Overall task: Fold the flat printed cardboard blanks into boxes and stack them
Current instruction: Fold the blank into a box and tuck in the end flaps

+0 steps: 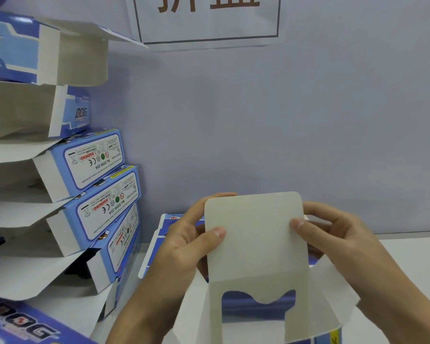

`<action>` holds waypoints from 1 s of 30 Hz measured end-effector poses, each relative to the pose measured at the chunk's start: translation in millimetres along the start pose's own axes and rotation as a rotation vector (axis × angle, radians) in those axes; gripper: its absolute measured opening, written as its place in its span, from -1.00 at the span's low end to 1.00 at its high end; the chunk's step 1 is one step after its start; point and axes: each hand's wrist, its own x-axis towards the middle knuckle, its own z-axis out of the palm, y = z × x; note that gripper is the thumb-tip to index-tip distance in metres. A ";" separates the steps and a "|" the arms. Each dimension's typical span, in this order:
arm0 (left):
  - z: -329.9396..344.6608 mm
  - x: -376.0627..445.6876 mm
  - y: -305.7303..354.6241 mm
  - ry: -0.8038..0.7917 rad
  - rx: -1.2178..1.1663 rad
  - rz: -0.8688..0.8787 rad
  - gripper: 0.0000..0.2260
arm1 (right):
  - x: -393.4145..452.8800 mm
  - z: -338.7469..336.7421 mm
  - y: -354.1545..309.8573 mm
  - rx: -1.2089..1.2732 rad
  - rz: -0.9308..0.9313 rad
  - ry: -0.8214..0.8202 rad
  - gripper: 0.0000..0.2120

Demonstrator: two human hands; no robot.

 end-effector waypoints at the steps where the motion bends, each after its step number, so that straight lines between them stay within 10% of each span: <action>1: 1.3 0.5 -0.3 -0.011 -0.026 0.007 -0.68 | 0.5 0.5 -1.2 0.002 -0.003 0.006 -0.79; 30: 16.5 0.2 6.7 0.135 0.069 0.136 -0.70 | -0.5 13.3 -12.7 0.091 -0.002 0.109 -0.72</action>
